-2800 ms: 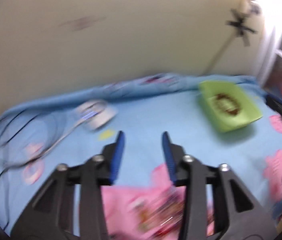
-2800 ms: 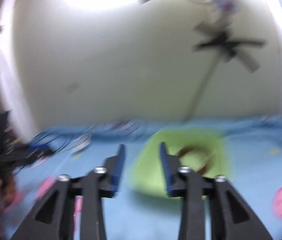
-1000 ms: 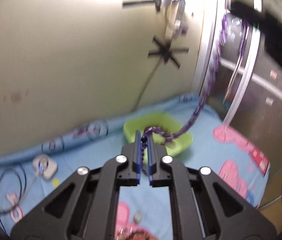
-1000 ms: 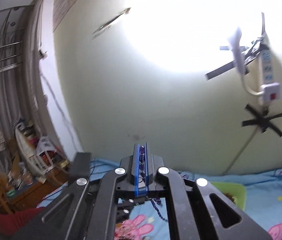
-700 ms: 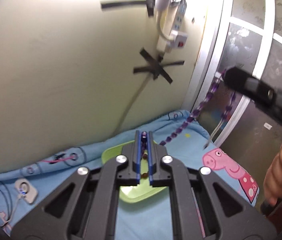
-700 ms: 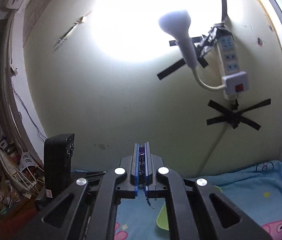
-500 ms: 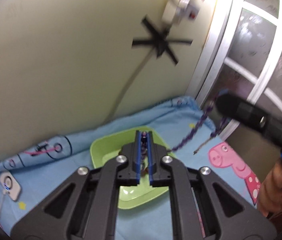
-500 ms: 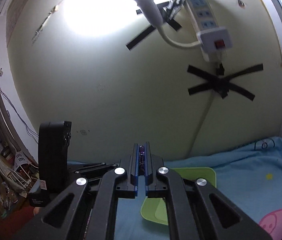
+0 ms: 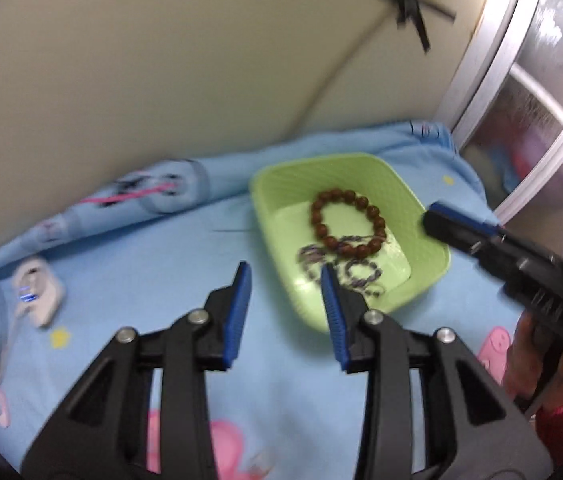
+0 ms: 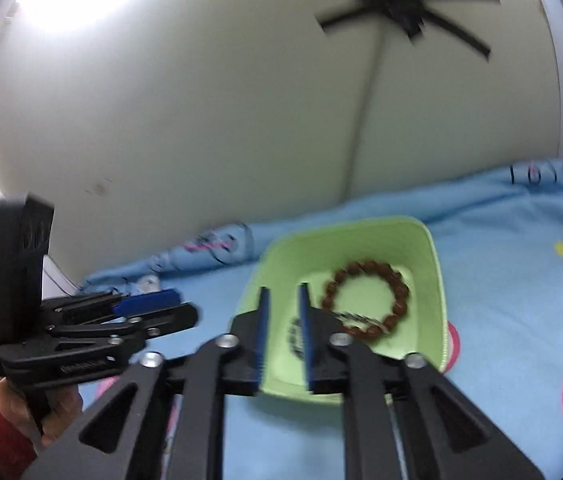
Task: Organize jewelry
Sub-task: 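Carry the purple strand into the green bowl and release it, then grasp the clear crystal bead strand with the right tool and lift it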
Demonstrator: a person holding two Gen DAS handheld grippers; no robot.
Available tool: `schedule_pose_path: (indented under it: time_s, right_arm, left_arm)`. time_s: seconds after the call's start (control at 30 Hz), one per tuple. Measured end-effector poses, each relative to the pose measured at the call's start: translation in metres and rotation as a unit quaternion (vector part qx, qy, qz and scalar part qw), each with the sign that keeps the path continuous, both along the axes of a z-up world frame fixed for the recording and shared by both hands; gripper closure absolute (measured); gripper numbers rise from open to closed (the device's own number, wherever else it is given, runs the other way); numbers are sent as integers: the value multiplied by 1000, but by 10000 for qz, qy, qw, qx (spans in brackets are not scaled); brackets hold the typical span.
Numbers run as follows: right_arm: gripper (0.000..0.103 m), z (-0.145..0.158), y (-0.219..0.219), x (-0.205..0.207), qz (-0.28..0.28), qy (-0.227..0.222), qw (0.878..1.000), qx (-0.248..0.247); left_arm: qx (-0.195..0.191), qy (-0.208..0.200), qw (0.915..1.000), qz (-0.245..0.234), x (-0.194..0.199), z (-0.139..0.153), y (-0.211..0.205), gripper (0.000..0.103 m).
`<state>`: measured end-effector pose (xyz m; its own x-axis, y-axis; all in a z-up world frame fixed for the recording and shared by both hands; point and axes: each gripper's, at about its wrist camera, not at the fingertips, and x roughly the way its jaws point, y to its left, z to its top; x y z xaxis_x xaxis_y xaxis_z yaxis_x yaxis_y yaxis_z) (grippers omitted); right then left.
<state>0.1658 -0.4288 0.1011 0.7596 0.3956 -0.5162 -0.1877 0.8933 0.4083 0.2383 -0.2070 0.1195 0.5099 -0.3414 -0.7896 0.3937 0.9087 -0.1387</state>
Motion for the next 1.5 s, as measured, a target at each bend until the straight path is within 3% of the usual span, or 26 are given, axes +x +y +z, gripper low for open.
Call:
schedule_pose_path:
  time_s: [0.03, 0.07, 0.17, 0.3, 0.47, 0.63, 0.83, 1.07, 1.23, 1.5]
  right_arm:
    - [78, 11, 6, -8, 62, -158, 9998, 76]
    - [69, 22, 14, -25, 153, -412, 9989, 159]
    - [67, 32, 44, -65, 600, -843, 9944, 206]
    - [67, 3, 96, -86, 1401, -460, 9888, 214]
    - [98, -54, 172, -86, 2245, 493, 9728, -269]
    - [99, -81, 227, -83, 2637, 748, 9570, -949]
    - [99, -89, 243, -72, 2512, 898, 9588, -972]
    - [99, -97, 251, -72, 2396, 837, 9560, -1473]
    - [103, -93, 243, -67, 2321, 875, 9616, -1174]
    - [103, -33, 223, -80, 2151, 276, 9749, -495]
  left_arm:
    - [-30, -113, 9999, 61, -11, 7, 17, 66]
    - [-12, -265, 9995, 191, -27, 16, 42, 61]
    - [295, -585, 9951, 740, -71, 25, 111, 59]
    - [340, -415, 9874, 1491, -124, 0, 193, 59]
    - [177, 48, 9829, 1833, -160, -48, 234, 59]
    - [-126, 94, 9820, 1882, -181, -72, 226, 59]
    - [-203, -189, 9855, 1671, -180, -78, 205, 59]
    - [-275, -142, 9863, 1623, -171, -97, 196, 59]
    - [-306, -109, 9868, 1586, -170, -103, 201, 59]
    - [-439, -243, 9876, 1489, -169, -92, 207, 58]
